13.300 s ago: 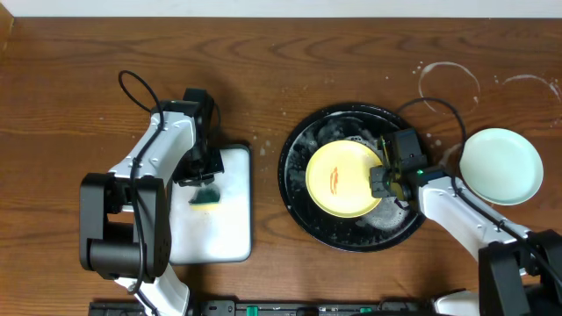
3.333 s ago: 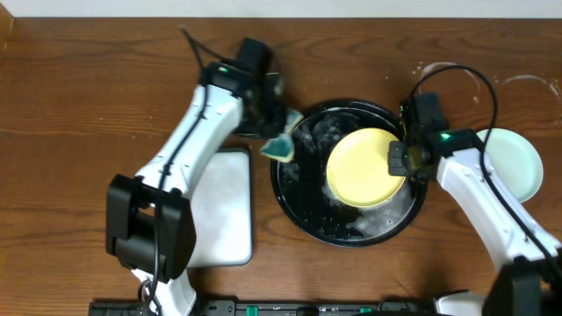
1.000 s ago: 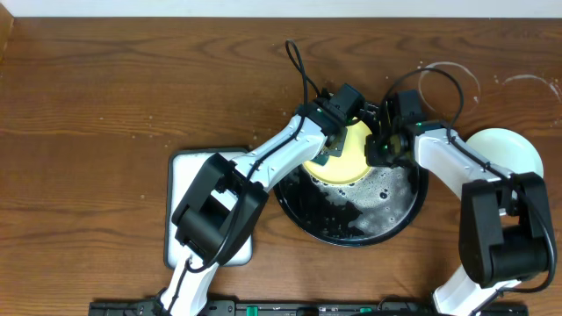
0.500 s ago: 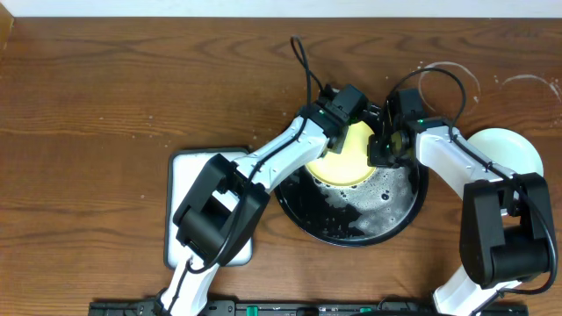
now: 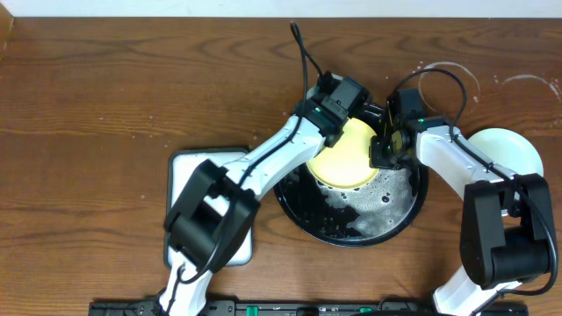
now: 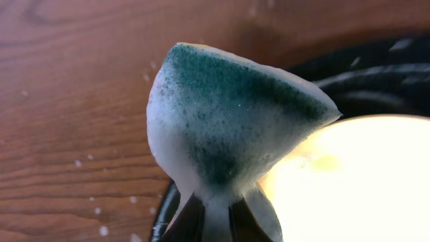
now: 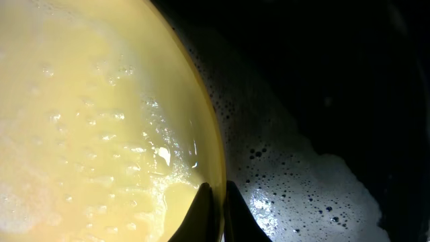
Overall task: Clean dirty plates on tray and stack at the side
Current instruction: 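Scrub the yellow plate again with the sponge in the left gripper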
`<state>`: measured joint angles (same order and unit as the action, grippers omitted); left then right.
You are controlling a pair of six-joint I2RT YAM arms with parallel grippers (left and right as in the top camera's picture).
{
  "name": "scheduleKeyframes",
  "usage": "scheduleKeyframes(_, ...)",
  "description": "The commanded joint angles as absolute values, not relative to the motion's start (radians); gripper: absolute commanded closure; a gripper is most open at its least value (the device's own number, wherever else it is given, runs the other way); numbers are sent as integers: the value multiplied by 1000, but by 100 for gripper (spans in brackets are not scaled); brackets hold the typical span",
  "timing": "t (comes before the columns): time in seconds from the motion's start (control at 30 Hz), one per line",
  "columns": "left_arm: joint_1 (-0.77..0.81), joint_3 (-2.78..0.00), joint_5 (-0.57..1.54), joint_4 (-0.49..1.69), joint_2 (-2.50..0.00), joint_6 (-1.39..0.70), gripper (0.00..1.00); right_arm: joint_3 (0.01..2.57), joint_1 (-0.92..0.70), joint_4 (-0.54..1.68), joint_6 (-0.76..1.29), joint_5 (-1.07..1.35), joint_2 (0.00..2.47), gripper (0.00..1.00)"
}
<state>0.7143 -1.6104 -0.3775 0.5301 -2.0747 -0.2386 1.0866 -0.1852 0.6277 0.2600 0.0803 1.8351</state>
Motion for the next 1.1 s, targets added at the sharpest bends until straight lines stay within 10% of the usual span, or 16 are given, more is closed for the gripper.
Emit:
scheduleKeyframes(0.0,709,-1610,-236,535,-1975,-242,92,1062,-176,656,246,-38,1851,99)
scheduleKeyframes(0.27,709,-1605,122,567,-2020,-524,92,1062,-176,658,246,-37,1851,99)
scheduleKeyframes(1.07,452,-1622,32,1045,-1781,-438,92,1064,-176,663,200,-49,1829,99)
